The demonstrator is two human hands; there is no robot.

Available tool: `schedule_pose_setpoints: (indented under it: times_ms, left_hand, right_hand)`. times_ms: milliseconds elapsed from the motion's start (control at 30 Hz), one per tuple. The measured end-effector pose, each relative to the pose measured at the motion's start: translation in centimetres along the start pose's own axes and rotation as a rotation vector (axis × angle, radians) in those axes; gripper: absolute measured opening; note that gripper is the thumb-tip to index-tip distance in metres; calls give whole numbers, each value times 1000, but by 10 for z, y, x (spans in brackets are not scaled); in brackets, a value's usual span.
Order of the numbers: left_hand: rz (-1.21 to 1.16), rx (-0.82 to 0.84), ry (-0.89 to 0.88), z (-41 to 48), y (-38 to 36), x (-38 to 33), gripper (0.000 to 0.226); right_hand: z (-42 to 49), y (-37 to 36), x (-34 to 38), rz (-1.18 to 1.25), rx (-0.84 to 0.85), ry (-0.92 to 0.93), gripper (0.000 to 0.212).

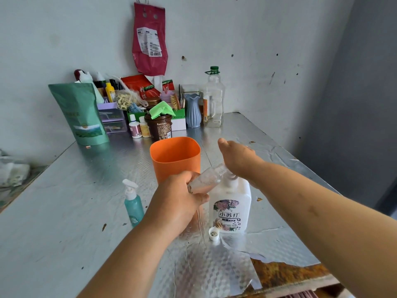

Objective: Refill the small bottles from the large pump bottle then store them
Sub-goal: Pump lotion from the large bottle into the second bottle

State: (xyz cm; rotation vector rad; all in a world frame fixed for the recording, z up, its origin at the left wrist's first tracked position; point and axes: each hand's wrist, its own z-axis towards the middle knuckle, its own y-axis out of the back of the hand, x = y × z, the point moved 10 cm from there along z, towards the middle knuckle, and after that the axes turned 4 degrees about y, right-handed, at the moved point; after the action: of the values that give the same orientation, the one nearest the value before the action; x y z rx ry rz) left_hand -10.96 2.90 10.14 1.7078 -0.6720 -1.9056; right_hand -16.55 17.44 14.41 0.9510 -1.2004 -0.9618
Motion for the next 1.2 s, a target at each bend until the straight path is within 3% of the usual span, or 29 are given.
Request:
schedule_pose_setpoints:
  times_ms: [133, 433, 633, 767, 900, 1067, 1200]
  left_hand:
    - [8, -7, -14, -2, 4, -5, 32]
    - [36, -20, -20, -2, 4, -4, 37]
    - [18, -12, -18, 1, 2, -1, 25]
    - [5, 3, 13, 0, -3, 4, 29]
    - [-3, -2, 3, -3, 0, 0, 27]
    - [11, -13, -9, -4, 6, -6, 30]
    - [12, -16, -8, -4, 6, -7, 31]
  right_hand:
    - [-4, 14, 1, 49, -53, -9, 13]
    - [-2, 5, 2, 9, 20, -2, 12]
    - [4, -3, 2, -43, 33, 21, 25]
    - [4, -9, -2, -21, 5, -24, 41]
    - [-2, -1, -3, 79, 3, -45, 17]
    - [-9, 15, 5, 102, -10, -8, 26]
    - [-1, 8, 0, 40, -8, -33, 13]
